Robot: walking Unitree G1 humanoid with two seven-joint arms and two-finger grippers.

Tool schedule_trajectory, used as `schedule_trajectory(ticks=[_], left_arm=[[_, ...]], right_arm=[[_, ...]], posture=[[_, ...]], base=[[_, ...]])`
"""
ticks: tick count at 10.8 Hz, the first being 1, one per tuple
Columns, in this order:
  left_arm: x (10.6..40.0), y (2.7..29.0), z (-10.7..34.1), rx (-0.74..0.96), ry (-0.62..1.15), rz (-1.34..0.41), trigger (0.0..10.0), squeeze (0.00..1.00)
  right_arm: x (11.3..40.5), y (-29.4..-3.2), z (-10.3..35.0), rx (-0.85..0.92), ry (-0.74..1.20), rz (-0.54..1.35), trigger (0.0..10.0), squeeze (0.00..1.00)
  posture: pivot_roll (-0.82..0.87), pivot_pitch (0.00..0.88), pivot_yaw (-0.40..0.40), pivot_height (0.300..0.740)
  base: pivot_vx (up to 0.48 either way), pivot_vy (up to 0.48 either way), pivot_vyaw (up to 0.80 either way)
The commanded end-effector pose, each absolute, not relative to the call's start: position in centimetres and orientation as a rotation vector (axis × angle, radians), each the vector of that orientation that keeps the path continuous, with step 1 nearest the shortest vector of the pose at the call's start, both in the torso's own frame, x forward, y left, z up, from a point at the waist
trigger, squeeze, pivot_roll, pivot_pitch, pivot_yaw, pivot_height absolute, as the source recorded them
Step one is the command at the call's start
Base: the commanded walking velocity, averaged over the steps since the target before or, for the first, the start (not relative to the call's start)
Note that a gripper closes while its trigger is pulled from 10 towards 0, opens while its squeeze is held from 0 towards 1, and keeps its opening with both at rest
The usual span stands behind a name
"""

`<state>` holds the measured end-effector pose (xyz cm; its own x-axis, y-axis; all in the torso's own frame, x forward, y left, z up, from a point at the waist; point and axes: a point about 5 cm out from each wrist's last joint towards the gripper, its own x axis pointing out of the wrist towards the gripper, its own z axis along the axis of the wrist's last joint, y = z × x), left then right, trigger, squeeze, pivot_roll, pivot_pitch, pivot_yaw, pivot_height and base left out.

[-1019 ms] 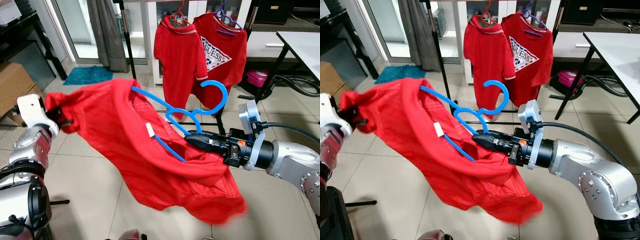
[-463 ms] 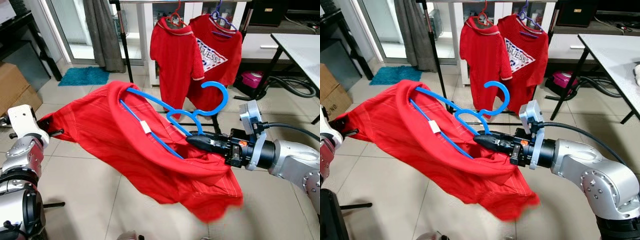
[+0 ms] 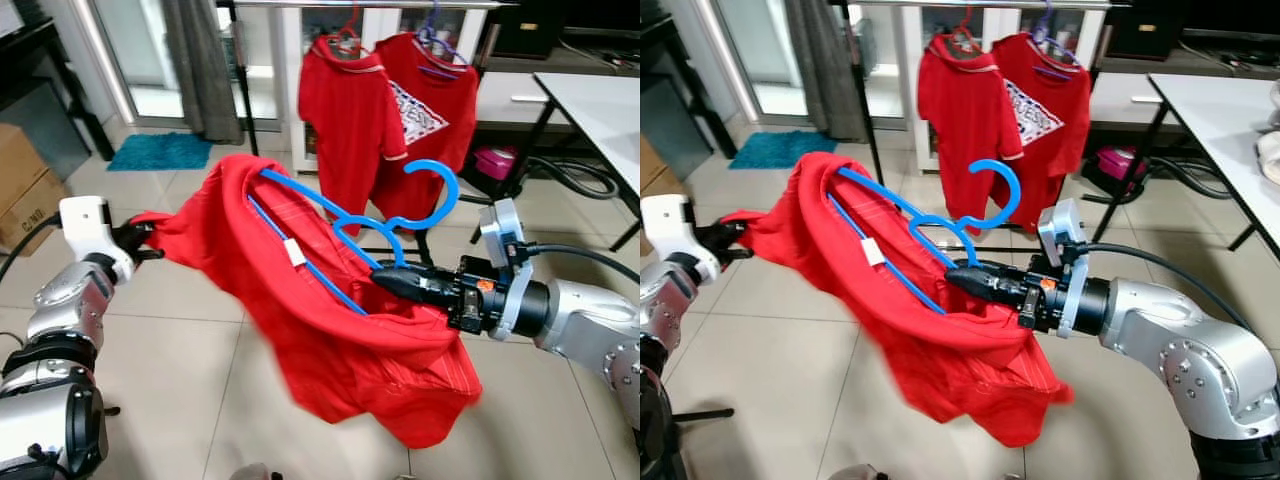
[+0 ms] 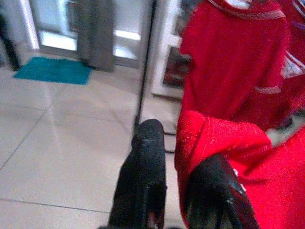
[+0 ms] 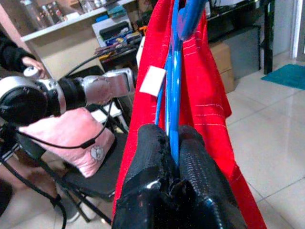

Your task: Hang hanger

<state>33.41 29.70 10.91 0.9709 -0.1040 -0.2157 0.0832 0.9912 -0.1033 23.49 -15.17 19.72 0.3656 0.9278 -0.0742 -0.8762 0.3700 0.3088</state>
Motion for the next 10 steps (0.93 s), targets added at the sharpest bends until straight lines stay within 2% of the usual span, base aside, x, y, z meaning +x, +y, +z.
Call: schedule_trajectory(ticks=[1, 2, 3, 5, 7, 8, 9, 10], left_arm=[[33.0, 29.6, 10.2, -0.056, 0.282, -0.118, 10.0, 1.0], [31.5, 30.6, 8.0, 0.048, 0.442, -0.081, 10.0, 1.0], [29.5, 32.4, 6.5, 0.117, 0.541, -0.022, 10.0, 1.0], [28.8, 32.7, 6.1, 0.126, 0.541, -0.045, 10.0, 1.0], [29.4, 31.8, 7.1, 0.033, 0.414, -0.132, 10.0, 0.0], [30.4, 29.2, 8.3, 0.027, 0.314, -0.307, 10.0, 0.0], [31.1, 24.3, 9.8, -0.03, 0.226, -0.561, 10.0, 0.0], [31.1, 22.8, 9.9, -0.021, 0.223, -0.638, 10.0, 0.0]], right_arm=[[23.4, -15.4, 20.4, 0.233, 0.212, 1.164, 10.0, 0.0], [24.1, -15.8, 19.8, 0.241, 0.214, 1.054, 10.0, 0.0], [25.6, -16.4, 18.8, 0.279, 0.203, 0.843, 10.0, 0.0], [25.5, -16.0, 18.7, 0.324, 0.196, 0.845, 10.0, 0.0], [25.0, -15.1, 18.3, 0.324, 0.219, 0.884, 10.0, 0.0], [26.1, -14.8, 18.1, 0.319, 0.194, 0.782, 10.0, 0.0], [29.0, -15.1, 17.4, 0.371, 0.164, 0.493, 10.0, 0.0], [29.9, -15.3, 17.2, 0.392, 0.164, 0.392, 10.0, 0.0]], posture=[[-0.13, 0.0, 0.037, 0.74], [-0.13, 0.0, 0.045, 0.74], [-0.13, 0.0, 0.047, 0.74], [-0.13, 0.0, 0.042, 0.74], [-0.12, 0.0, 0.034, 0.74], [-0.12, 0.0, 0.036, 0.74], [-0.12, 0.0, 0.034, 0.74], [-0.12, 0.0, 0.032, 0.74]], base=[[0.0, 0.0, 0.0], [0.0, 0.0, 0.0], [0.0, 0.0, 0.0], [0.0, 0.0, 0.0], [0.0, 0.0, 0.0], [0.0, 0.0, 0.0], [0.0, 0.0, 0.0], [0.0, 0.0, 0.0]])
